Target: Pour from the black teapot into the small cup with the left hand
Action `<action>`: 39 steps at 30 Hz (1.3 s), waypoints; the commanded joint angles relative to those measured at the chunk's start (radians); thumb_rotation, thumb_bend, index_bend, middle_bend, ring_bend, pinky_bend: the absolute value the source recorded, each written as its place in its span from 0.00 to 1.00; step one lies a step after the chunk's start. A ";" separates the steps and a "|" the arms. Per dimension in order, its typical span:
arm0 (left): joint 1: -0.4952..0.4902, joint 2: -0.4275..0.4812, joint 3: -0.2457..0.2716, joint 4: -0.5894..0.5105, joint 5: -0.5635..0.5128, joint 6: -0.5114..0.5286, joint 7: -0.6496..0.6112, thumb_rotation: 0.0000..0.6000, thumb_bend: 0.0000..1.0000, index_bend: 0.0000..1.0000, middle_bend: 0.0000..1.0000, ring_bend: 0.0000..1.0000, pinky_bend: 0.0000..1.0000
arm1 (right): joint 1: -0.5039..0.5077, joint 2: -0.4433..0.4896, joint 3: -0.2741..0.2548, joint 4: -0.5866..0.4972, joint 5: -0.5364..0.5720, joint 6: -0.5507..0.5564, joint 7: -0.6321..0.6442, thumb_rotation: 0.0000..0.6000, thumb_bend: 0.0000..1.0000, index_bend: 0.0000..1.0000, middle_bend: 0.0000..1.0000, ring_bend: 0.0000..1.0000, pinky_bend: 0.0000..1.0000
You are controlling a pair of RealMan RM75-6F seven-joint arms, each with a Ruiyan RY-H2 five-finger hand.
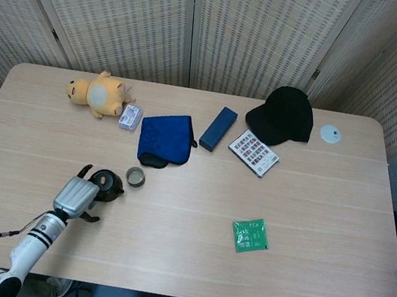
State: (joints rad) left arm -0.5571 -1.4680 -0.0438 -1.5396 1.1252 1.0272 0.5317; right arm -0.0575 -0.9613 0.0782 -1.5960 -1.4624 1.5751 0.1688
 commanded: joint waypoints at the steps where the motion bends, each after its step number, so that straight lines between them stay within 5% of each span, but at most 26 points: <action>1: -0.002 0.008 -0.003 -0.010 -0.003 0.000 -0.003 0.51 0.07 0.85 0.86 0.78 0.00 | 0.000 0.000 0.000 0.001 0.001 0.000 0.000 1.00 0.14 0.11 0.16 0.07 0.10; 8: -0.011 0.031 -0.019 -0.046 -0.015 -0.009 -0.026 0.14 0.06 0.90 0.91 0.81 0.00 | 0.000 -0.001 0.004 0.006 0.006 -0.001 0.007 1.00 0.14 0.11 0.16 0.07 0.10; 26: -0.016 0.057 -0.061 -0.109 -0.055 0.009 -0.107 0.14 0.05 1.00 1.00 0.87 0.00 | -0.007 -0.012 0.008 0.031 0.014 0.004 0.036 1.00 0.14 0.11 0.16 0.07 0.10; 35: 0.000 0.071 -0.076 -0.126 -0.054 0.060 -0.126 0.00 0.05 1.00 1.00 0.91 0.00 | -0.011 -0.012 0.010 0.033 0.012 0.012 0.042 1.00 0.14 0.11 0.16 0.07 0.10; 39: 0.007 0.070 -0.080 -0.126 -0.050 0.086 -0.127 0.10 0.14 1.00 1.00 0.92 0.00 | -0.012 -0.012 0.009 0.035 0.011 0.012 0.044 1.00 0.14 0.11 0.16 0.07 0.10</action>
State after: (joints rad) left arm -0.5520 -1.3977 -0.1226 -1.6653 1.0730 1.1101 0.4047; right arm -0.0691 -0.9735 0.0877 -1.5614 -1.4519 1.5876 0.2130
